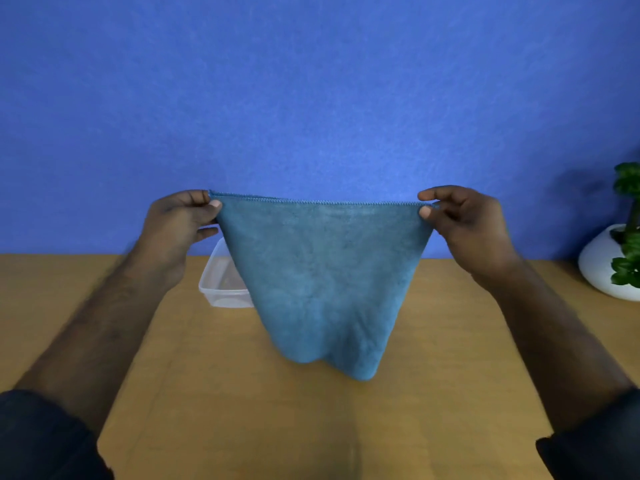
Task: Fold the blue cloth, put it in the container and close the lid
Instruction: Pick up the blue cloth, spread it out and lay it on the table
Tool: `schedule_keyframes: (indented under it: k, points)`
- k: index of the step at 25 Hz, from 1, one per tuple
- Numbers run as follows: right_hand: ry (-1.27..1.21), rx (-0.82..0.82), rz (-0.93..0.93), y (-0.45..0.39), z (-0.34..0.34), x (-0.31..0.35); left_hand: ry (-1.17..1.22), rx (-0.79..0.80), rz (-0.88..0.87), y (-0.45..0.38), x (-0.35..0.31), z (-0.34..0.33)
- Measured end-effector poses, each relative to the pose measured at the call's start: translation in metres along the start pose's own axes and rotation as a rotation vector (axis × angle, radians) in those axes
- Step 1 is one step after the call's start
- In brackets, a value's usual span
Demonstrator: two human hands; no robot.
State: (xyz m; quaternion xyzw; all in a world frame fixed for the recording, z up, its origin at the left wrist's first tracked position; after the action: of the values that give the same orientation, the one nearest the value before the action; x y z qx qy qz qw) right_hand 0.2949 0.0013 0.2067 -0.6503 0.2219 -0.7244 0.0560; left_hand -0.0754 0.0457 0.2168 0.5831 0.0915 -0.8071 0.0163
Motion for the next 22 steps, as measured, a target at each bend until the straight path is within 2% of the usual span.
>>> schedule_keyframes:
  k: [3,7,9,11,13,14,17,19,22]
  points:
    - [0.26,-0.055,0.005,-0.005,-0.003,-0.004,-0.112,-0.079,0.028,-0.001,0.009,-0.009]
    - [0.193,-0.081,0.063,-0.009,-0.007,0.007,-0.075,-0.084,0.062,0.0,0.014,-0.015]
    - [0.229,-0.096,0.043,-0.012,-0.001,0.01,-0.022,-0.07,0.017,0.001,0.008,-0.017]
    - [0.385,-0.087,-0.01,-0.014,0.007,0.009,0.074,-0.049,-0.062,0.005,-0.003,-0.023]
    - [0.548,-0.024,-0.026,-0.013,0.006,0.009,0.098,-0.025,-0.126,0.009,-0.013,-0.035]
    - [0.553,0.024,0.007,-0.011,-0.001,0.012,0.086,-0.002,-0.152,0.011,-0.019,-0.044]
    - [0.332,0.216,0.097,-0.005,-0.045,0.022,0.058,0.094,-0.213,0.019,-0.034,-0.074]
    - [0.142,0.328,0.046,0.0,-0.079,0.026,0.062,0.154,-0.227,0.023,-0.041,-0.088]
    - [-0.147,0.352,-0.051,0.005,-0.101,0.03,0.081,0.194,-0.245,0.026,-0.048,-0.095]
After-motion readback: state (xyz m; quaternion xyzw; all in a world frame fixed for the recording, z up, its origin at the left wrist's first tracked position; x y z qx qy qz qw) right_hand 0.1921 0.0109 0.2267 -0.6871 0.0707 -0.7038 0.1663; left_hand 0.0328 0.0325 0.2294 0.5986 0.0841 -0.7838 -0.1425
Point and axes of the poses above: each hand's wrist, its own y-axis away from the middle knuckle, its own z-axis out of the back of the hand, x = y × z, the point moved 1 cm from there along -y, towards the middle knuckle, and after that the axes turned 12 degrees about -y, right-handed, at the moved point
